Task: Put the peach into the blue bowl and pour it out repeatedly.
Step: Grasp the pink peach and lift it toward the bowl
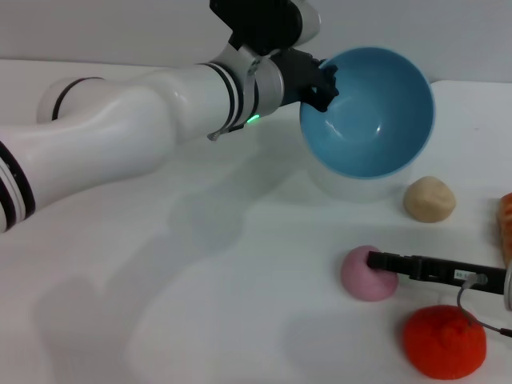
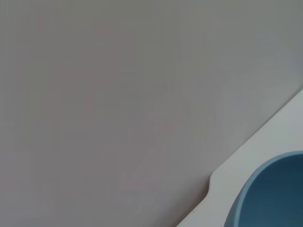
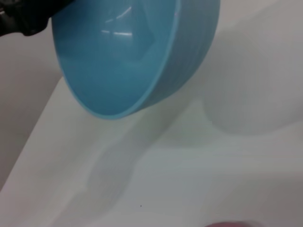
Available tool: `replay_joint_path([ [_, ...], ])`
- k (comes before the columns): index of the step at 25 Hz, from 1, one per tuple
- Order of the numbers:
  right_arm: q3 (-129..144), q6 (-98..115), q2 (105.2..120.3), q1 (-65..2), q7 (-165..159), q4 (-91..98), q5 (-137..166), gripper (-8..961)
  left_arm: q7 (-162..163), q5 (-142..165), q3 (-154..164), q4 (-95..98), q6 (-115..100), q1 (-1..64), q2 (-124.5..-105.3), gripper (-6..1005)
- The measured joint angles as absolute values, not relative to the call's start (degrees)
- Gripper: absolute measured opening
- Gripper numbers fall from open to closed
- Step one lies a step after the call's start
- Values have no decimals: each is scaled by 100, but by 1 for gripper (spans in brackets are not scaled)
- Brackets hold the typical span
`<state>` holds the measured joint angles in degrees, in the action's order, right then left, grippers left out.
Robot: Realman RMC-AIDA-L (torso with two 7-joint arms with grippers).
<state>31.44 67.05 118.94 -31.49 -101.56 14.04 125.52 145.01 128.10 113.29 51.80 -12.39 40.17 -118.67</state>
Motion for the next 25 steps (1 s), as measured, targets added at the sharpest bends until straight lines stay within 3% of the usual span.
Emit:
replay_joint_path([
  [8,3358,6666,11885,-3172,-10056,1339,12565,429,14498,12805,11384,5166,-1216,4019,-11869,-2],
  [11,3355,6719,11888,-3168,-9960,1339,12541,212,14497,12805,11434,5168,-1215,4008,-11862,-2],
  [19,3309,7140,11893,-3180,-9726,1519,12505,85,14498,12806,11559,5154,-1114,3977,-11870,-1],
  [25,3364,8911,11860,-3021,-9418,2695,12363,38,14501,12821,11575,5100,-1133,3993,-11854,-2],
])
